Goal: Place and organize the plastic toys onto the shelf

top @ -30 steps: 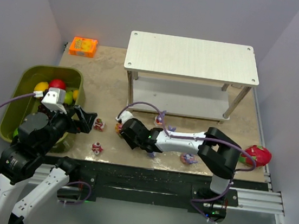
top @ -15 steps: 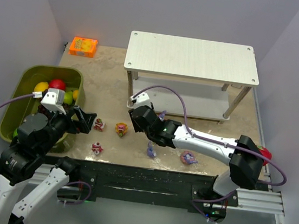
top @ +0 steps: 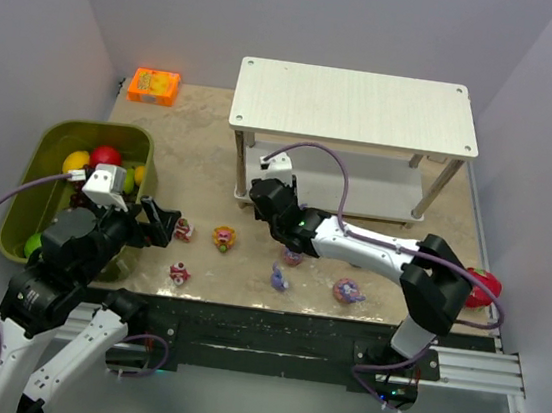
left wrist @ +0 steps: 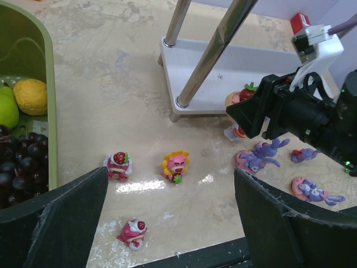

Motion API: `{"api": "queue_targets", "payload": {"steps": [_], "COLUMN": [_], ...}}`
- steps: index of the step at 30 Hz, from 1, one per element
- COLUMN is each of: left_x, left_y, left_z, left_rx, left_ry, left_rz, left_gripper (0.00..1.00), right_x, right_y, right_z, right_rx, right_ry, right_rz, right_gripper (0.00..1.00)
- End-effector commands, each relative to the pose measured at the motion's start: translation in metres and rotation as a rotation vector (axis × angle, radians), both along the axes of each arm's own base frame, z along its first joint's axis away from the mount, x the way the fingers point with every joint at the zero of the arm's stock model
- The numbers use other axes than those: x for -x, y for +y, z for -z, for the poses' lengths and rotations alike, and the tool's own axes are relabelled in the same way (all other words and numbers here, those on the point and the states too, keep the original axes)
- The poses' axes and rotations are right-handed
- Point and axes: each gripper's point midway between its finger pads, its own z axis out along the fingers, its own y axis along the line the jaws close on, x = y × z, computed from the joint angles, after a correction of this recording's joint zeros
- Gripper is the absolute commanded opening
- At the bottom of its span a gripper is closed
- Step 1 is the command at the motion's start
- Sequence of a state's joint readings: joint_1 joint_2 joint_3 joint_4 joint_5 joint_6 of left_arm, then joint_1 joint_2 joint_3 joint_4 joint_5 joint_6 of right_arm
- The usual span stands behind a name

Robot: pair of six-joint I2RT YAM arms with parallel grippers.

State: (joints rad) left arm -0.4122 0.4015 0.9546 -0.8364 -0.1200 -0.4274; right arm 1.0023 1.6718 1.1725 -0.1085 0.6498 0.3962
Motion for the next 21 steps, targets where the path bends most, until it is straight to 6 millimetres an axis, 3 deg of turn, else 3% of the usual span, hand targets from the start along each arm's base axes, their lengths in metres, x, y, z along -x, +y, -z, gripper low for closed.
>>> {"api": "queue_targets", "payload": {"steps": [1,6,15,21], "left_x": [-0.007,-0.009,-0.012,-0.010], "left_y": [0.000,-0.006,-0.014,-0.019], "left_z": [0.003,0.012,0.019,0.014], "left_rx": [-0.005,-0.007,-0.011,0.018], "left_ry": [0.002,0.018,0.040,0.028], "left_rz": [-0.012,0.012,0.049,0.071], "left_gripper": [0.99,0.99,0.99,0.99], "right_x": [-0.028,-0.040,-0.053,-0.069], "right_y": [0.010,0.012,0.008,0.004], "right_z": [-0.018,-0.001,0.009,0.029], "right_rx": [-0.117,-0.112,-0.103,-0.073], "right_ry": [-0.086,-0.105,-0.151,-0.141], "right_rz": [0.125,0.196,0.305,0.355], "right_gripper": [0.00,0.00,0.00,0.04]}}
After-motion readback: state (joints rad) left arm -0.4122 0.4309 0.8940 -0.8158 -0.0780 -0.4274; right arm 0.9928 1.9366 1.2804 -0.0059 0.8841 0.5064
